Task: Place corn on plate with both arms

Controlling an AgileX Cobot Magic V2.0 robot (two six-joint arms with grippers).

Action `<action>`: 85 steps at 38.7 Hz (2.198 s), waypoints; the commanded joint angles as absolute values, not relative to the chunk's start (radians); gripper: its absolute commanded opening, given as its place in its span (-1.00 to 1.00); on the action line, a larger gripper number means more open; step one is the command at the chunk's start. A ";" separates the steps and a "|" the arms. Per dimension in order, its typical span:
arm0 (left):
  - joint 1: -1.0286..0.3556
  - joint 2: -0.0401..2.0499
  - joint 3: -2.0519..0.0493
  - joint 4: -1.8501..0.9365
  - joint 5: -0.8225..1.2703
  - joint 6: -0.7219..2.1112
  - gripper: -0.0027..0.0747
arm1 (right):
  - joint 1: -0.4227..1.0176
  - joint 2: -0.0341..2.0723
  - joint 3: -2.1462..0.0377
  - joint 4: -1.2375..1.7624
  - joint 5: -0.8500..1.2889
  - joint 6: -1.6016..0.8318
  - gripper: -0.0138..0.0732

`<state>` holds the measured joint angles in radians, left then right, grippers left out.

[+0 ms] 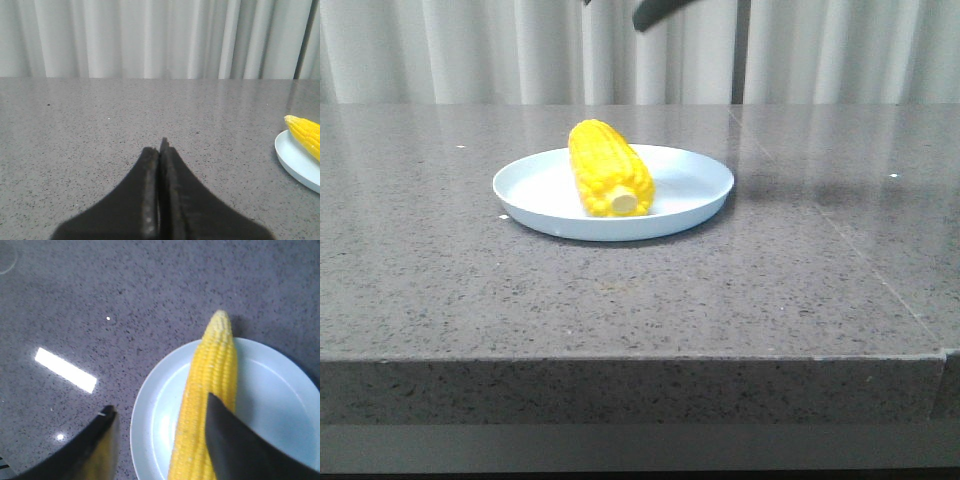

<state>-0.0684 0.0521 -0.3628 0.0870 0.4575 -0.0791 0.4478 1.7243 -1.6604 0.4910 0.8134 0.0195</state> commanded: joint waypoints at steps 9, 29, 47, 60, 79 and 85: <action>-0.067 0.067 -0.389 0.088 0.378 -0.081 -0.98 | 0.433 1.668 -1.709 0.489 0.815 0.012 -0.73; -0.067 0.067 -0.389 0.088 0.378 -0.081 -0.98 | 0.253 1.432 -1.600 -0.049 1.005 0.166 -0.80; -0.067 0.067 -0.389 0.088 0.378 -0.081 -0.98 | 0.054 0.995 -1.090 -0.119 0.769 0.209 -0.80; -0.067 0.067 -0.389 0.088 0.378 -0.081 -0.98 | 0.054 0.539 -0.648 -0.069 0.520 0.209 -0.80; -0.067 0.067 -0.389 0.088 0.378 -0.081 -0.98 | 0.054 0.136 -0.429 -0.092 0.372 0.202 -0.80; -0.067 0.067 -0.389 0.088 0.378 -0.081 -0.98 | 0.054 0.136 -0.429 -0.092 0.372 0.202 -0.80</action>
